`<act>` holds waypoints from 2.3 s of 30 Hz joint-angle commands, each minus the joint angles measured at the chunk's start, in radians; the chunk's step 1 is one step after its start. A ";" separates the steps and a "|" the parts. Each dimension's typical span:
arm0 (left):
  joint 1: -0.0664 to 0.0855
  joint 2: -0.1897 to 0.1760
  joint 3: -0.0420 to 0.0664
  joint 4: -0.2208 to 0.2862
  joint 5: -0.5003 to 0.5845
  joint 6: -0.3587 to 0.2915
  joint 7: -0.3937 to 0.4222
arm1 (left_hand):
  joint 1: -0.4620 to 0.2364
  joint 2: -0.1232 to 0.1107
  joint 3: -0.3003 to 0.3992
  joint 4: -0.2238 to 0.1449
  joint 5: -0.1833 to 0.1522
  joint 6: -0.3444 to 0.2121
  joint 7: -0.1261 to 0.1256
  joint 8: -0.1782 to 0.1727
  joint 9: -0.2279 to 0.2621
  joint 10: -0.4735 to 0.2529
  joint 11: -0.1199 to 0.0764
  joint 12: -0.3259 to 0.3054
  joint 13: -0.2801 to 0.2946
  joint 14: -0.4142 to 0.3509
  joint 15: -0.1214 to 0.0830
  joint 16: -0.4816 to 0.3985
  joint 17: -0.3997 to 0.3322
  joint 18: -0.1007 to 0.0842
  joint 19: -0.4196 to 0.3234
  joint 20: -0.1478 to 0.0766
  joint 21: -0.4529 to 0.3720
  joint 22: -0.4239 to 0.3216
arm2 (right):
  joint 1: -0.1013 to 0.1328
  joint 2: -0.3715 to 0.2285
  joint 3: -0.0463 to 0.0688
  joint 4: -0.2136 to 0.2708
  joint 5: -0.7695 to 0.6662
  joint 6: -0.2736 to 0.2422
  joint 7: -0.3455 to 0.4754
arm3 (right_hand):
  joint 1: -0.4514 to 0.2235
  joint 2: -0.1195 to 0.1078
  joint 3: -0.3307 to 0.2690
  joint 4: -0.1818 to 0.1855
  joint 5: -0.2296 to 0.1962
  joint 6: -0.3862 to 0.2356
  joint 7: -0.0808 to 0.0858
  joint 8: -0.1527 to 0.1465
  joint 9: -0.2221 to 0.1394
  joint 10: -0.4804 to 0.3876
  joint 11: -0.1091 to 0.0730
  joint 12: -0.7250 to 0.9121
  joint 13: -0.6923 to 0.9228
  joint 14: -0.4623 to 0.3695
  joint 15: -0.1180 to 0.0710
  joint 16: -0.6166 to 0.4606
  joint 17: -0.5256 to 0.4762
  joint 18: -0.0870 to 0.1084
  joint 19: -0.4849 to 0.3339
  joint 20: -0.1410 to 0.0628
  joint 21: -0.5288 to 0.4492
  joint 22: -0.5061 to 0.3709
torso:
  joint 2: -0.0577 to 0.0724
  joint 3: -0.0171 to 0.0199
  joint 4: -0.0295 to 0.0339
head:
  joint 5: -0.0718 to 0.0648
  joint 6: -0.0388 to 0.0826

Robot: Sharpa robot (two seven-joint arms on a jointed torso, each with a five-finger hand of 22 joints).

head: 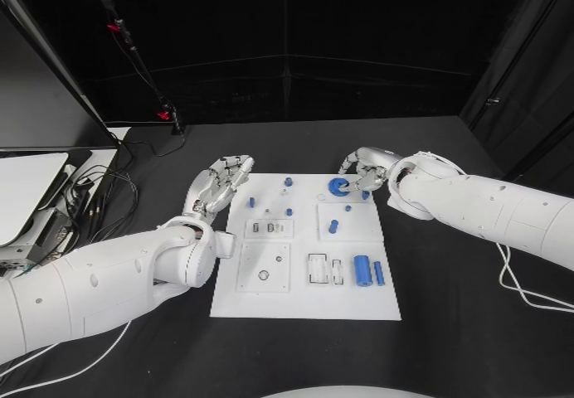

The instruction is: Assemble the parts on the task board

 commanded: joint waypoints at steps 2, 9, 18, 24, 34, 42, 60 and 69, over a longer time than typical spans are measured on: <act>0.002 0.000 0.001 0.002 -0.007 0.009 0.273 | 0.004 0.004 -0.006 -0.001 0.005 0.006 0.154 0.004 -0.001 0.004 0.000 0.004 -0.001 0.001 0.003 0.003 0.001 0.016 -0.001 0.006 0.004 0.001 | 0.001 0.008 0.000 -0.005 -0.041 0.016 -0.020 | 0.010 -0.002 0.007 -0.001 -0.004 -0.006 0.021 0.003 -0.002 0.104 -0.005 0.003 0.263 0.105 -0.006 0.002 0.263 -0.007 0.106 -0.007 0.003 0.263 | 0.000 0.0003 0.0002 | 0.002 -0.004; 0.002 0.000 0.001 0.002 -0.007 0.009 0.273 | 0.005 0.004 -0.006 0.000 0.006 0.005 0.154 0.004 -0.001 0.004 0.000 0.004 -0.001 0.001 0.003 0.003 0.001 0.016 -0.001 0.006 0.004 0.001 | -0.001 0.022 0.001 -0.015 -0.045 0.018 -0.038 | 0.013 0.000 0.012 -0.002 -0.004 -0.012 0.020 0.000 -0.005 0.104 -0.006 0.003 0.263 0.105 -0.007 0.002 0.263 -0.007 0.106 -0.008 0.003 0.263 | 0.000 0.0004 -0.0001 | 0.004 -0.006; 0.002 0.000 0.001 0.002 -0.007 0.009 0.273 | 0.005 0.004 -0.006 0.000 0.006 0.005 0.154 0.004 -0.001 0.004 0.000 0.004 -0.001 0.001 0.003 0.003 0.001 0.016 -0.001 0.006 0.004 0.001 | -0.005 0.035 0.001 -0.027 -0.046 0.021 -0.056 | 0.013 0.006 0.019 -0.002 -0.005 -0.021 0.017 -0.006 -0.010 0.104 -0.009 0.003 0.263 0.105 -0.010 0.002 0.263 -0.007 0.106 -0.011 0.003 0.263 | 0.000 0.0007 0.0004 | 0.007 -0.007; 0.002 -0.001 0.001 0.002 -0.007 0.007 0.275 | 0.005 0.005 -0.007 0.000 0.006 0.005 0.154 0.004 -0.001 0.004 0.000 0.004 -0.001 0.000 0.003 0.003 0.001 0.016 -0.001 0.006 0.004 0.002 | -0.006 0.035 0.001 -0.029 -0.049 0.020 -0.067 | 0.022 0.010 0.029 -0.010 -0.009 0.001 0.020 -0.002 -0.012 0.104 -0.008 0.003 0.263 0.105 -0.012 0.002 0.263 -0.007 0.106 -0.013 0.003 0.263 | 0.000 0.0005 -0.0013 | 0.010 -0.005; 0.002 0.000 0.001 0.002 -0.007 0.007 0.275 | 0.005 0.005 -0.007 0.000 0.006 0.005 0.154 0.004 -0.001 0.004 0.001 0.004 -0.001 0.000 0.003 0.003 0.001 0.016 0.000 0.006 0.005 0.002 | -0.007 0.034 0.001 -0.027 -0.050 0.048 -0.093 | 0.005 0.012 0.033 -0.003 -0.010 0.049 0.026 -0.010 -0.023 0.104 -0.003 0.003 0.263 0.105 -0.009 0.002 0.263 -0.007 0.106 -0.012 0.003 0.263 | 0.000 0.0010 -0.0007 | 0.009 -0.008; 0.002 0.001 0.001 0.001 -0.007 0.008 0.274 | 0.005 0.005 -0.007 0.000 0.006 0.005 0.154 0.004 -0.001 0.004 0.001 0.004 -0.001 0.000 0.003 0.003 0.001 0.016 0.000 0.006 0.005 0.002 | -0.009 0.034 0.001 -0.026 -0.048 0.050 -0.103 | 0.009 0.029 0.058 -0.003 -0.011 0.176 0.003 -0.033 -0.039 0.104 -0.022 0.003 0.263 0.105 -0.021 0.002 0.263 -0.007 0.106 -0.022 0.003 0.263 | 0.000 0.0010 -0.0004 | 0.011 -0.011; 0.002 -0.003 0.001 0.003 -0.007 0.009 0.271 | 0.006 0.006 -0.008 0.000 0.007 0.006 0.154 0.004 -0.002 0.004 0.000 0.005 -0.001 0.000 0.004 0.004 0.001 0.016 -0.001 0.006 0.005 0.002 | -0.010 0.018 0.002 0.009 0.022 -0.189 0.002 | 0.044 0.042 0.118 -0.028 -0.003 0.312 -0.027 -0.128 -0.077 0.104 -0.052 0.003 0.263 0.105 -0.053 0.002 0.263 -0.007 0.106 -0.053 0.003 0.263 | 0.000 0.0002 -0.0003 | 0.022 -0.006; 0.002 -0.012 0.001 0.009 -0.007 0.008 0.271 | 0.007 0.006 -0.008 0.000 0.007 0.006 0.154 0.004 -0.002 0.004 0.000 0.005 -0.001 0.000 0.004 0.004 0.001 0.015 0.000 0.006 0.005 0.002 | 0.007 0.004 0.003 0.072 0.088 -0.287 0.063 | 0.047 0.039 0.123 -0.031 0.005 0.317 -0.026 -0.142 -0.082 0.104 -0.051 0.003 0.263 0.105 -0.054 0.002 0.263 -0.007 0.106 -0.055 0.003 0.263 | 0.000 -0.0010 -0.0002 | 0.031 -0.006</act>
